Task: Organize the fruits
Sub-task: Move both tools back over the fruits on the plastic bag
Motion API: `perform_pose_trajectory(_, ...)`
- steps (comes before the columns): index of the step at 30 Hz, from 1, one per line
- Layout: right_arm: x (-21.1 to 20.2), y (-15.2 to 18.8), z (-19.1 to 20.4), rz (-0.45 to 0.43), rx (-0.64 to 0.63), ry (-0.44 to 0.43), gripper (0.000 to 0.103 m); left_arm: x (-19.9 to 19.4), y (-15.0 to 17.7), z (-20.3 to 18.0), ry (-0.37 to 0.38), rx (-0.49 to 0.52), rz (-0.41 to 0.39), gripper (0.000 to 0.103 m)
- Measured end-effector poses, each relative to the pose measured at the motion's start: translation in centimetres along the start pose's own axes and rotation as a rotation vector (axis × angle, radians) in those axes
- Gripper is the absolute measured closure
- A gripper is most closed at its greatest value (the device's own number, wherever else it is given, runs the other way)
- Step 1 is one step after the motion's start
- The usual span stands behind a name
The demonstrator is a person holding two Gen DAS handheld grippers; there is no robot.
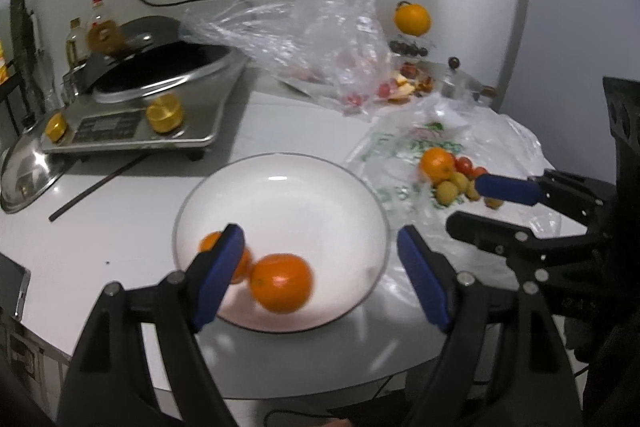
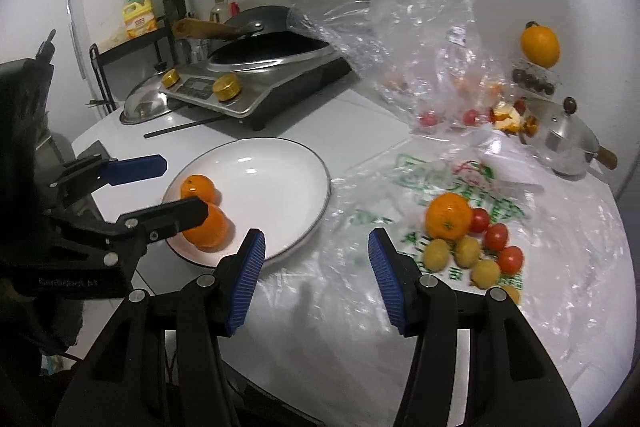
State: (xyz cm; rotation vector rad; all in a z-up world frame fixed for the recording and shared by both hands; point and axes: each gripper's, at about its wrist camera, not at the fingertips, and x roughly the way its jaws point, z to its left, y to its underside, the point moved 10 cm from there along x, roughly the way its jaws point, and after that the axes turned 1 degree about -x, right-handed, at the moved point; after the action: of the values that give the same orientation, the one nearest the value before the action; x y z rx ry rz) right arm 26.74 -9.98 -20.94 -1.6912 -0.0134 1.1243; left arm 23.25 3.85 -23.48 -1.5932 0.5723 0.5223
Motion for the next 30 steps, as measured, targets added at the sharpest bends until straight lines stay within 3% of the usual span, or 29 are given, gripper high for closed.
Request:
perform_pose_trajectory(20, -3.1, 2.4, -6.8, -0.023, 0.087, 0.065, 0.046, 2.2, -0.6, -5.9, 0.040, 0.040, 0.045, 0.023)
perform_pose_trajectory(24, -3.4, 2.8, -7.9, -0.023, 0.099, 0.074, 0.046, 2.7, -0.6, -6.8, 0.048, 0.046, 0.048, 0.014)
perform_pose_trajectory(30, -3.6, 3.3, -9.8, -0.024, 0.124, 0.086, 0.046, 3.5, -0.8, -8.4, 0.049, 0.080, 0.056, 0.014)
